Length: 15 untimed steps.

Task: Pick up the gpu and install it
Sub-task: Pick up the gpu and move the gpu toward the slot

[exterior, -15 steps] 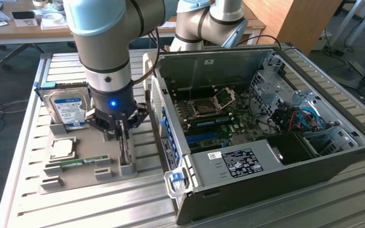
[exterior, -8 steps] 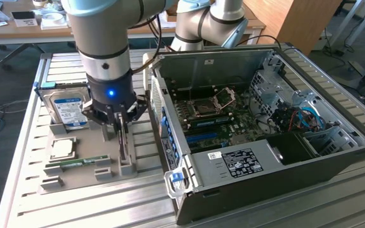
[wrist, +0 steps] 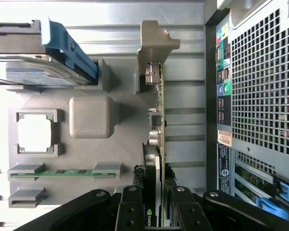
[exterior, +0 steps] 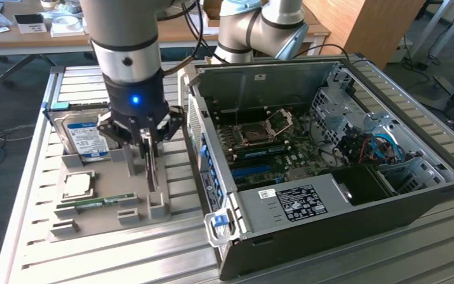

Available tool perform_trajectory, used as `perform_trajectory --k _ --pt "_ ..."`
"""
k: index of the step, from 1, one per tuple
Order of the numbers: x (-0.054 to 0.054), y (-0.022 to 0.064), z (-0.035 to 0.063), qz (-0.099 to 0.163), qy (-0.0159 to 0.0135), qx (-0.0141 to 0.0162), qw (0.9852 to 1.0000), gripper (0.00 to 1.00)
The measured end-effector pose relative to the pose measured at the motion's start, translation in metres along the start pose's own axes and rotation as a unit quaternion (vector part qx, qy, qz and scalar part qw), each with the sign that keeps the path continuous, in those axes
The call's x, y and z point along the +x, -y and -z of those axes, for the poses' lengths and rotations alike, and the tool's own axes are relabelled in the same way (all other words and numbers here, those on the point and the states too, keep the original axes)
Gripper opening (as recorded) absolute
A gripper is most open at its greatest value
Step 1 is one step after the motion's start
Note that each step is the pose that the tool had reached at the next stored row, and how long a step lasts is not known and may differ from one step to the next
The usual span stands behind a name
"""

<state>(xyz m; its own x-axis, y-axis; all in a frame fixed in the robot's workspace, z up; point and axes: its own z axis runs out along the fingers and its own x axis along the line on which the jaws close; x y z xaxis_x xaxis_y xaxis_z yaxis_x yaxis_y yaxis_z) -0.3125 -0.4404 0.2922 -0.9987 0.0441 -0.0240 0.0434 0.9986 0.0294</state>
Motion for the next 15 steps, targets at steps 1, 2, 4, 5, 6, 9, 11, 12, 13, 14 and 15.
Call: perform_trajectory --k 1,2,4,5,6,9,11,12,13,14,15 --pt "0.0 -0.0002 0.0039 0.0 0.0 0.0004 1.0 0.27" --pt "0.0 -0.0003 0.008 0.0 0.0 0.0008 1.0 0.27" --pt "0.0 -0.0007 0.0159 0.0 0.0 0.0018 1.0 0.27" --pt "0.0 -0.0009 0.0198 0.0 0.0001 0.0023 1.0 0.27" --pt "-0.001 -0.0011 0.024 0.0 0.0001 0.003 1.0 0.27" --pt "-0.001 -0.0019 0.0357 0.0 0.0002 0.0055 1.0 0.27" --pt "-0.001 -0.0024 0.0437 0.0 0.0003 0.0074 1.0 0.27" --pt "-0.001 -0.0027 0.0476 0.0 0.0004 0.0083 1.0 0.27" --pt "-0.001 -0.0028 0.0512 0.0 0.0004 0.0093 1.0 0.27" --pt "-0.001 -0.0029 0.0547 0.0 0.0004 0.0098 1.0 0.27" --pt "-0.001 -0.0031 0.0584 0.0 0.0004 0.0105 0.9999 0.27"
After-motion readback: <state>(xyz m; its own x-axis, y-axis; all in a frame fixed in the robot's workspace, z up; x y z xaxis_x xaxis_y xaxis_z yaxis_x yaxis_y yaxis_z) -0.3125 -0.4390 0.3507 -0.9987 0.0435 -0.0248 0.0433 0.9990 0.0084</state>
